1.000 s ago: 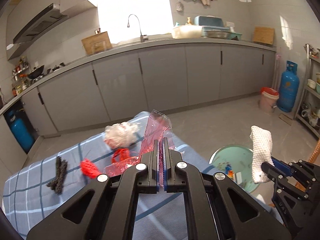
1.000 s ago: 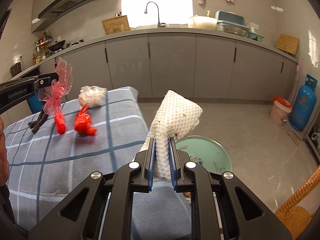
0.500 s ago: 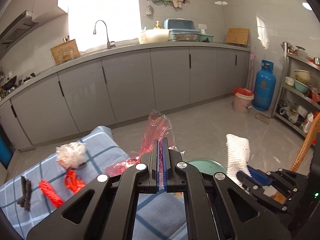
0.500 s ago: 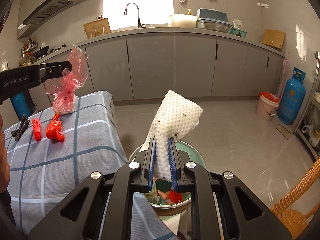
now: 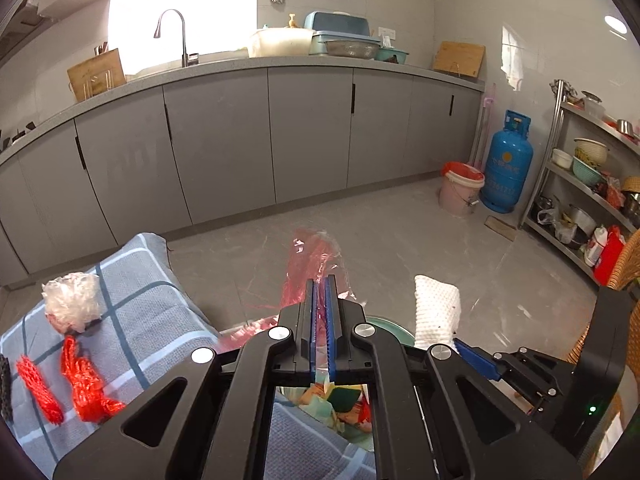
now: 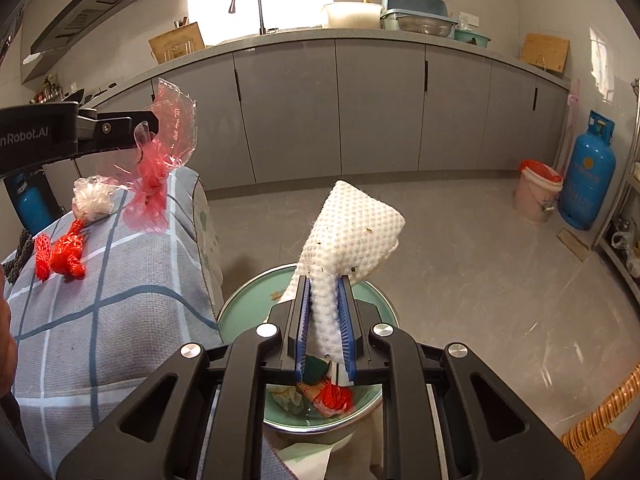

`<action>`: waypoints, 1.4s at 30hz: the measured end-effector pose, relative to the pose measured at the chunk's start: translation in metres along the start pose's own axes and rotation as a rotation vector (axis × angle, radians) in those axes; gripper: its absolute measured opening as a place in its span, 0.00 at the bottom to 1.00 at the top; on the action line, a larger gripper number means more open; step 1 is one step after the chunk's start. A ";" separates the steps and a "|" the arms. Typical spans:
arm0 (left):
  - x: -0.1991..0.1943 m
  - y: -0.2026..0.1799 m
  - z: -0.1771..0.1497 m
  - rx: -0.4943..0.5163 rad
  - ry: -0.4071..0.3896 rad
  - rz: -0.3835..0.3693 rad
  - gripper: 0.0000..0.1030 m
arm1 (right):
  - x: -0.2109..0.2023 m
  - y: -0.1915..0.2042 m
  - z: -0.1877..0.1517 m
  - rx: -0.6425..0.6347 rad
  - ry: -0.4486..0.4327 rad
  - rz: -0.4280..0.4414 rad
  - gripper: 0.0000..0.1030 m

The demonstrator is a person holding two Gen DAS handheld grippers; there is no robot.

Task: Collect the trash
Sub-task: 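Carry the foam sleeve with the right tool over the basin while the left tool carries the pink wrapper, then open both tools over the basin and move them back over the table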

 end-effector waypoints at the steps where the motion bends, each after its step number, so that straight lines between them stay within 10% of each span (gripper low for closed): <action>1: 0.004 0.000 -0.001 -0.003 0.003 0.002 0.18 | 0.004 -0.002 -0.001 -0.001 0.002 -0.002 0.20; 2: 0.007 0.000 -0.001 -0.008 0.008 0.006 0.45 | 0.009 -0.005 -0.003 0.001 0.004 -0.011 0.23; 4: 0.010 0.003 -0.002 -0.028 0.001 0.028 0.58 | 0.016 -0.012 -0.008 0.020 0.015 -0.016 0.37; 22: -0.026 0.050 -0.027 -0.033 0.010 0.161 0.79 | -0.010 0.005 -0.019 0.089 0.011 -0.009 0.55; 42: -0.077 0.220 -0.114 -0.163 0.130 0.431 0.79 | 0.003 0.152 0.008 -0.123 0.047 0.160 0.63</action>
Point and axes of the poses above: each gripper's, at about its wrist camera, not at the fingertips, and x roughly the way its jaws point, y to its left, z to its top, the point moved 1 cm from there along x, roughly the way its jaws point, and after that the axes turned 11 degrees about z, right-handed, at the moved point
